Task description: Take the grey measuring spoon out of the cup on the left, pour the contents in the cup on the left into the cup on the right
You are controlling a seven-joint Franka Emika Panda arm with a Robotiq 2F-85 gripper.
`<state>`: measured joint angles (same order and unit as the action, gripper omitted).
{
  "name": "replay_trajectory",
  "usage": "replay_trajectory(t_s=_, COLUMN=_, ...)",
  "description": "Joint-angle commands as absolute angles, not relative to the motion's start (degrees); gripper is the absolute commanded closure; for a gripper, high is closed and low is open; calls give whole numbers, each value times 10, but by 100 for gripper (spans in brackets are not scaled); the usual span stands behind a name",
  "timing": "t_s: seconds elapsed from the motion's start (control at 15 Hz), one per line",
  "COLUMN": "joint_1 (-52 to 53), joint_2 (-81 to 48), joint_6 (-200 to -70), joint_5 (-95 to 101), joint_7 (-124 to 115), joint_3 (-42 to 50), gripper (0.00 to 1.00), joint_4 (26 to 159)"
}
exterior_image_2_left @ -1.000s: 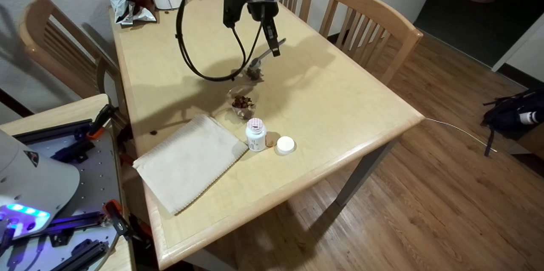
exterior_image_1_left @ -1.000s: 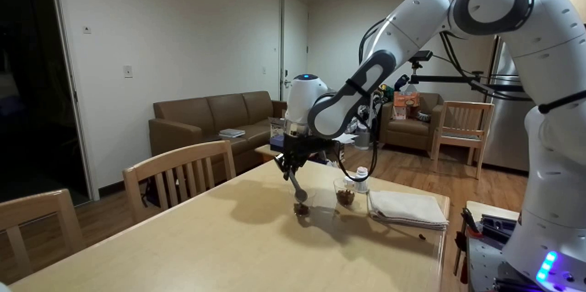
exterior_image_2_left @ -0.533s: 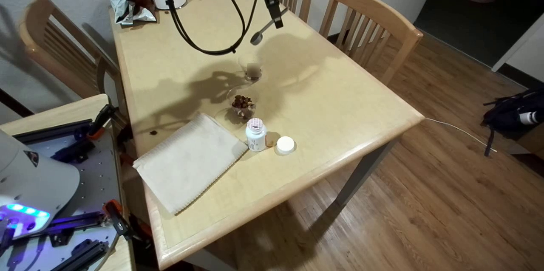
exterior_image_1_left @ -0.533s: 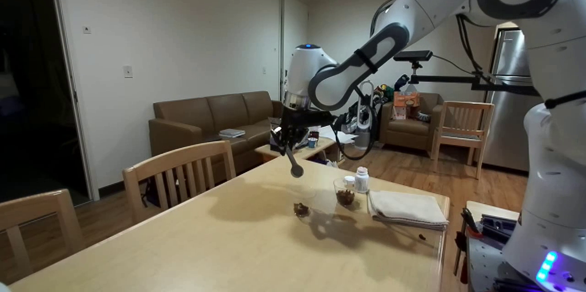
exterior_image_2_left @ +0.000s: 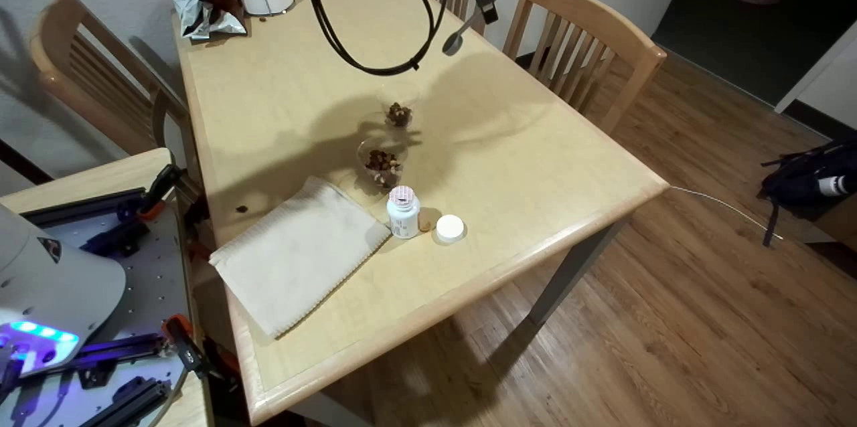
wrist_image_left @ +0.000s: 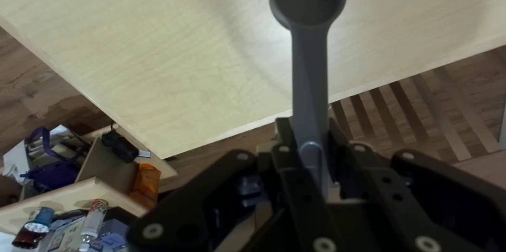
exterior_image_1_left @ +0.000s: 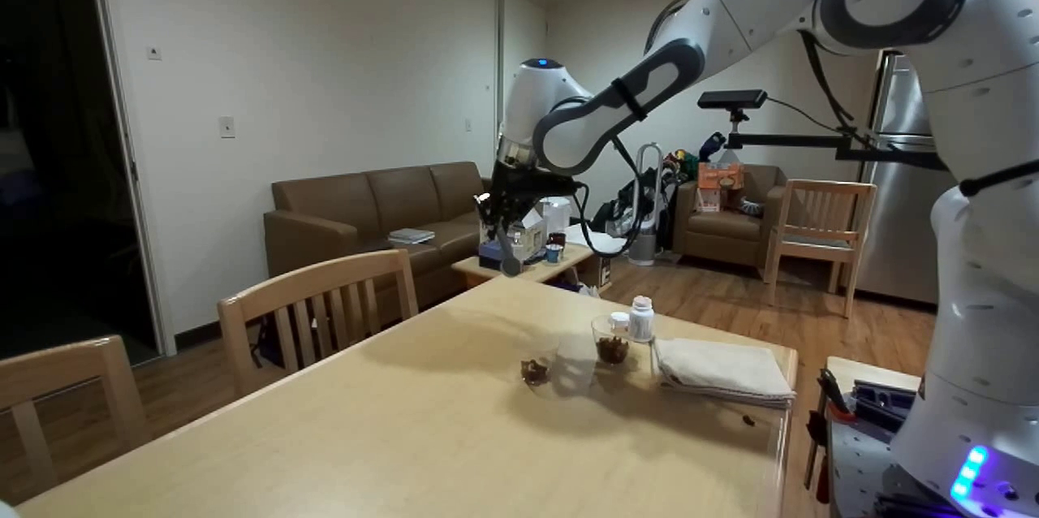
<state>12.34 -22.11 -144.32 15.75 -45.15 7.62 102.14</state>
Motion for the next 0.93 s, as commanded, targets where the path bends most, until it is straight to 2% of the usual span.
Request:
replay_trajectory(t_s=0.0, joint_1=108, joint_2=-271, joint_6=-1439, joint_5=138, joint_7=-482, joint_3=80, gripper=94, joint_4=972)
replay_trajectory(t_s=0.4, joint_1=98, joint_2=-310, joint_6=-1438, joint_5=113, joint_7=-549, joint_3=102, gripper=94, joint_4=967)
replay_trajectory(t_s=0.87, joint_1=16, joint_2=-337, joint_6=-1415, joint_5=-76, joint_7=-528, joint_3=46, gripper=94, joint_4=976)
